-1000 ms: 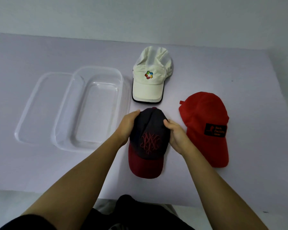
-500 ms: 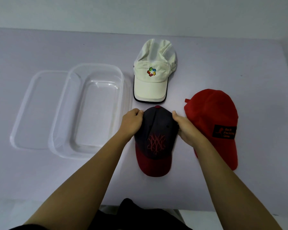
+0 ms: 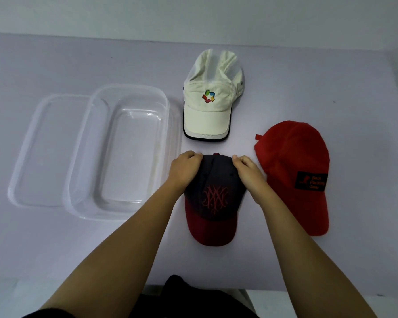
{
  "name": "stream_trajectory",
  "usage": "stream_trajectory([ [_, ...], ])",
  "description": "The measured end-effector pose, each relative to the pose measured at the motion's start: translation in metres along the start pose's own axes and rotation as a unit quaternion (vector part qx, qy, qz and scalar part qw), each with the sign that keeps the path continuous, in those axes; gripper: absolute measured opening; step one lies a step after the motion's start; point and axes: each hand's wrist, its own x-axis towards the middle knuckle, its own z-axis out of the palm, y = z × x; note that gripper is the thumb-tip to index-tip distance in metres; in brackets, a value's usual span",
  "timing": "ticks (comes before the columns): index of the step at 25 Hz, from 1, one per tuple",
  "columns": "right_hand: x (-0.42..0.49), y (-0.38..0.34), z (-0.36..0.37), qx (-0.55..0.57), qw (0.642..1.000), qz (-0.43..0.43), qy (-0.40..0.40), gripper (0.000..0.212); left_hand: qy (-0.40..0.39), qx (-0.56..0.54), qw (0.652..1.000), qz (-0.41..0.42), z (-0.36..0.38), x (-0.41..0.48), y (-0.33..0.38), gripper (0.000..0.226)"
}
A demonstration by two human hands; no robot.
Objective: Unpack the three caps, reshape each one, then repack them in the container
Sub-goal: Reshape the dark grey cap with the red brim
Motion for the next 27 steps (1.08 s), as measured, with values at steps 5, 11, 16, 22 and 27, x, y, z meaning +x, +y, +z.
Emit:
stream_trajectory([
  [5, -0.001, -0.007, 0.0, 0.009, 0.999, 0.006, -0.037, 0.052, 0.01, -0.006, 1.0, 0.003, 0.003, 0.002, -0.003, 0.022],
  [11, 0.005, 0.005, 0.013, 0.136, 0.987, 0.061, -0.058, 0.057, 0.03, -0.071, 0.997, 0.007, 0.008, -0.001, -0.003, 0.022],
  [16, -0.002, 0.0, 0.012, 0.147, 0.988, 0.05, 0.008, 0.036, 0.022, -0.086, 0.996, -0.02, 0.005, 0.002, -0.004, 0.019],
  [22, -0.004, -0.007, 0.011, 0.23, 0.96, 0.158, 0.03, 0.025, 0.042, -0.052, 0.996, -0.062, 0.01, 0.001, -0.003, 0.035],
  [27, -0.004, -0.014, 0.014, 0.266, 0.945, 0.172, 0.084, 0.015, 0.115, -0.058, 0.989, -0.079, 0.013, -0.001, 0.002, 0.036],
])
